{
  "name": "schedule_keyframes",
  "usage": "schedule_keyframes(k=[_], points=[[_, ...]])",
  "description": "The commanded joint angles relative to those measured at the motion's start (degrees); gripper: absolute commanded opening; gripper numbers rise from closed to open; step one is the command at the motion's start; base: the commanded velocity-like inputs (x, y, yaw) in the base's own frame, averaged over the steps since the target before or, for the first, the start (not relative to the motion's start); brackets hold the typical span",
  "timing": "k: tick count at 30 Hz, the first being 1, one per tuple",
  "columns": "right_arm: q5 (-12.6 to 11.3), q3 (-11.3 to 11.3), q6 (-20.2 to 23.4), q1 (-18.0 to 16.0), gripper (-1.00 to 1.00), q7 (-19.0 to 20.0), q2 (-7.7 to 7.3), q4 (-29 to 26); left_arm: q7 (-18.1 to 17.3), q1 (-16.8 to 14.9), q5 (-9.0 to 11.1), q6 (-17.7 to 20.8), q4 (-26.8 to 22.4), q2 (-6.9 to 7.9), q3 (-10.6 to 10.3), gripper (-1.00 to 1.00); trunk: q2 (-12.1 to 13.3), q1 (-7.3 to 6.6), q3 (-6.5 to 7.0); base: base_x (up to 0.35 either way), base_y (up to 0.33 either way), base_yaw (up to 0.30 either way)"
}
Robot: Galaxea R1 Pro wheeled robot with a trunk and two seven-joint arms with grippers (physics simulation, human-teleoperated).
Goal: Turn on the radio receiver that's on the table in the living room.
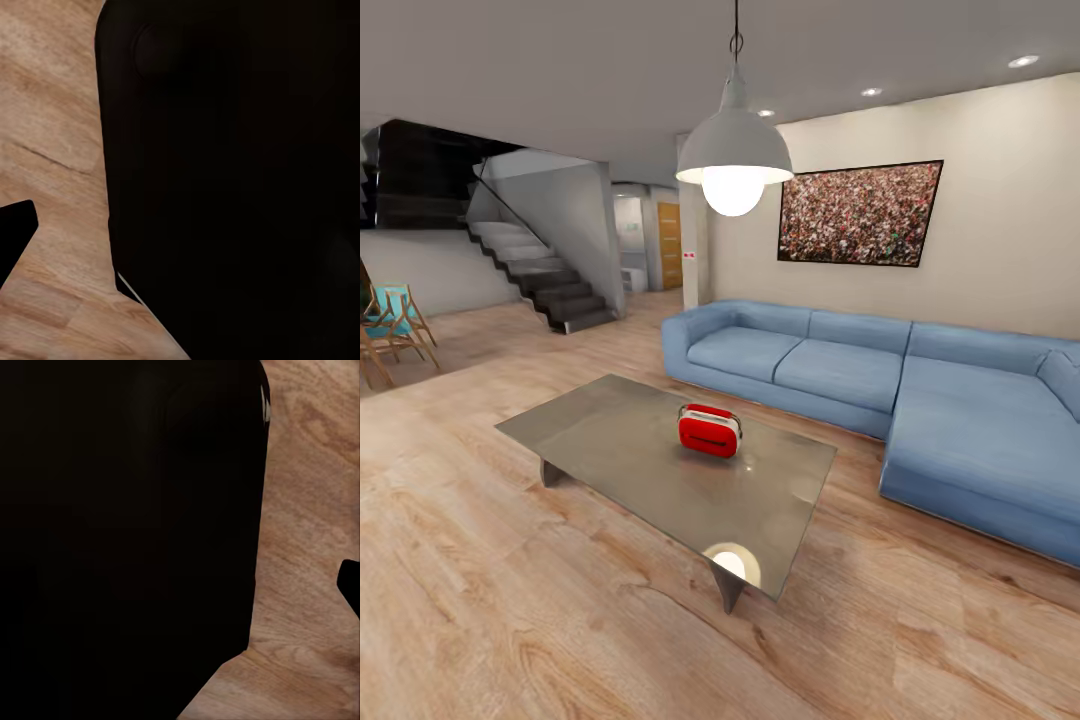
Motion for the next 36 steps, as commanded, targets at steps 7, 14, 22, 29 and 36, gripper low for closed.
schedule_keyframes(k=[7,14,22,29,36], points=[[0.4,0.1,-0.4,-0.3,1.00,0.0,0.18,0.1,-0.2,0.1,0.2,-0.3,-2.0,0.09,0.4,1.00,0.0,0.01,0.01,0.000,0.000,0.000],[0.6,0.1,-0.3,-0.4,1.00,0.1,0.17,0.1,-0.1,0.1,0.2,-0.2,-2.3,0.10,0.4,1.00,0.0,0.01,0.01,0.000,0.000,0.000],[0.6,0.1,-0.3,-0.4,1.00,0.1,0.18,0.1,-0.2,0.1,0.2,-0.2,-2.3,0.24,0.4,1.00,0.0,0.01,0.01,0.062,0.000,0.000],[0.4,0.0,-0.3,-0.4,1.00,0.0,0.18,0.1,-0.2,0.1,0.2,-0.3,-2.3,0.26,0.4,1.00,0.0,0.01,0.01,0.299,0.000,0.000],[0.4,0.0,-0.3,-0.4,1.00,-0.2,0.21,0.1,-0.2,0.1,0.2,-0.3,-2.3,0.26,0.4,1.00,0.0,0.01,0.01,0.322,0.000,0.000]])
